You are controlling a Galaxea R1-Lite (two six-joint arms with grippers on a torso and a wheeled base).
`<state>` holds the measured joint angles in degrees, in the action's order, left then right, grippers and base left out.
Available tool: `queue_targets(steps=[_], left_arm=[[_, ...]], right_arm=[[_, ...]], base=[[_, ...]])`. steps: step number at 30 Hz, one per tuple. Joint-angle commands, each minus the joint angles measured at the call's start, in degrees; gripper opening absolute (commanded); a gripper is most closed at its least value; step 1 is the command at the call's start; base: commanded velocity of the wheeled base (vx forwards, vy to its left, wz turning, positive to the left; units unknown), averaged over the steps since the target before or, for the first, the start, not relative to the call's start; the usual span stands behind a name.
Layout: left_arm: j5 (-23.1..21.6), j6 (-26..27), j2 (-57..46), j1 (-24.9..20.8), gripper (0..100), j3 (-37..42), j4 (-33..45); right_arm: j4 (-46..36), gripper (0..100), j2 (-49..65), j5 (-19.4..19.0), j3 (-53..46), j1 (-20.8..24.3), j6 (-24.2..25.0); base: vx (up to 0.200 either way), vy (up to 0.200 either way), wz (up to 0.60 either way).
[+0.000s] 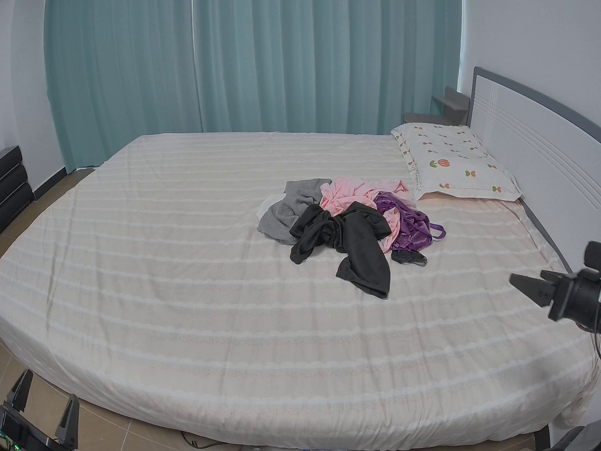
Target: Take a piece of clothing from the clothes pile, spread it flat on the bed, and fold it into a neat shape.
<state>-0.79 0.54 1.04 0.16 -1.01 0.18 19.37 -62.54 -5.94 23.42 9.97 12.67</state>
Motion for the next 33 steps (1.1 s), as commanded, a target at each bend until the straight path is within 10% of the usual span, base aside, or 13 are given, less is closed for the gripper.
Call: queue_targets(steps=[1,33], left_arm=[[0.0,0.0,-0.9,0.0,100,0.9,0.0],[0.0,0.0,-0.9,0.0,100,0.9,0.0]], right_arm=[[12.7,100,-56.4,0.4,30.5,9.3,17.3],[1.9,100,-87.9,6.6,64.0,8.0,25.3]], base=[[0.0,0.0,0.0],[0.0,0.0,0.0]])
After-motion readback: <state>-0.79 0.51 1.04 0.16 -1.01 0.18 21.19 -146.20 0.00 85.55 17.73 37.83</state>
